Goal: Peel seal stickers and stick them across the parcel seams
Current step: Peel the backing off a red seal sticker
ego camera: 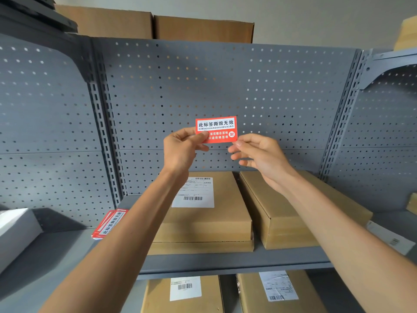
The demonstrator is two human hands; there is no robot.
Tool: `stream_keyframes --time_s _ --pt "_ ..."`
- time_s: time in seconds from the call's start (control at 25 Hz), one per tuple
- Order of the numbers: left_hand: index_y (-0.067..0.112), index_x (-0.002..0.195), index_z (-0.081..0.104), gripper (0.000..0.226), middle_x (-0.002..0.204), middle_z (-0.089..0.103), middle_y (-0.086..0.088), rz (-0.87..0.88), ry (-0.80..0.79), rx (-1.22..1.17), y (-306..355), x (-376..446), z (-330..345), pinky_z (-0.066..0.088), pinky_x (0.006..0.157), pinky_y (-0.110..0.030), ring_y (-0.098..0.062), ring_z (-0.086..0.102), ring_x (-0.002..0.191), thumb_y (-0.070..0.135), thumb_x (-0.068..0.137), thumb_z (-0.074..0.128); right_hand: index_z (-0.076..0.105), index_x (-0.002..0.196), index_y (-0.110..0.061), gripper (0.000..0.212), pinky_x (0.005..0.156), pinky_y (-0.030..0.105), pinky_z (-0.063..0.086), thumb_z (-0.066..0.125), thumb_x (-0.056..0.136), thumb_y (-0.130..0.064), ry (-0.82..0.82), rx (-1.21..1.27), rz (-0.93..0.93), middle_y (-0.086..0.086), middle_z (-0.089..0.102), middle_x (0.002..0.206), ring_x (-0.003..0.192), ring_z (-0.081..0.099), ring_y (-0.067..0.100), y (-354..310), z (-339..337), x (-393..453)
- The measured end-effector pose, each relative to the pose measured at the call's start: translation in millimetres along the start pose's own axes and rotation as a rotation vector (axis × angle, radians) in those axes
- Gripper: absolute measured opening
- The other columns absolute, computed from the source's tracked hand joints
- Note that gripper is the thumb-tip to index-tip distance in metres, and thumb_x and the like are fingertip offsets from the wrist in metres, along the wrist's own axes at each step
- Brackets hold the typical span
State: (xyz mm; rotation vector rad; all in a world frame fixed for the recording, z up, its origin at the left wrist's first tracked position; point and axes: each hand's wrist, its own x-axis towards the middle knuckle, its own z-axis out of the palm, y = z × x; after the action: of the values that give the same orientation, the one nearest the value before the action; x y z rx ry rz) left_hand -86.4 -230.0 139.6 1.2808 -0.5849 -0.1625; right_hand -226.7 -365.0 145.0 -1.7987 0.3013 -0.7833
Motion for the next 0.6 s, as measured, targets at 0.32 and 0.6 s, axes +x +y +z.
stream_keyframes --time_s 0.32,0.6 --pt "0.022 0.11 0.072 0.023 0.112 0.069 0.01 0.469 0.192 0.367 -4.1 -8.8 -5.3 0.046 0.083 -0.017 -0.004 0.062 0.097 0.027 0.089 0.08 0.072 0.093 -0.019 0.016 0.07 0.026 0.053 0.06 0.101 -0.011 0.148 0.02 -0.096 -0.004 0.077 0.083 0.072 0.07 0.01 2.0 12.0 -0.6" --pt "0.025 0.097 0.079 0.01 0.095 0.074 0.018 0.584 -0.104 0.599 -1.2 -22.6 11.6 0.048 0.084 -0.018 -0.004 0.064 0.092 0.035 0.094 0.075 0.073 0.097 -0.006 0.013 0.065 0.012 0.05 0.061 0.1 -0.004 0.168 0.002 -0.249 0.002 0.077 0.086 0.071 0.069 0.005 2.4 25.8 -3.6"
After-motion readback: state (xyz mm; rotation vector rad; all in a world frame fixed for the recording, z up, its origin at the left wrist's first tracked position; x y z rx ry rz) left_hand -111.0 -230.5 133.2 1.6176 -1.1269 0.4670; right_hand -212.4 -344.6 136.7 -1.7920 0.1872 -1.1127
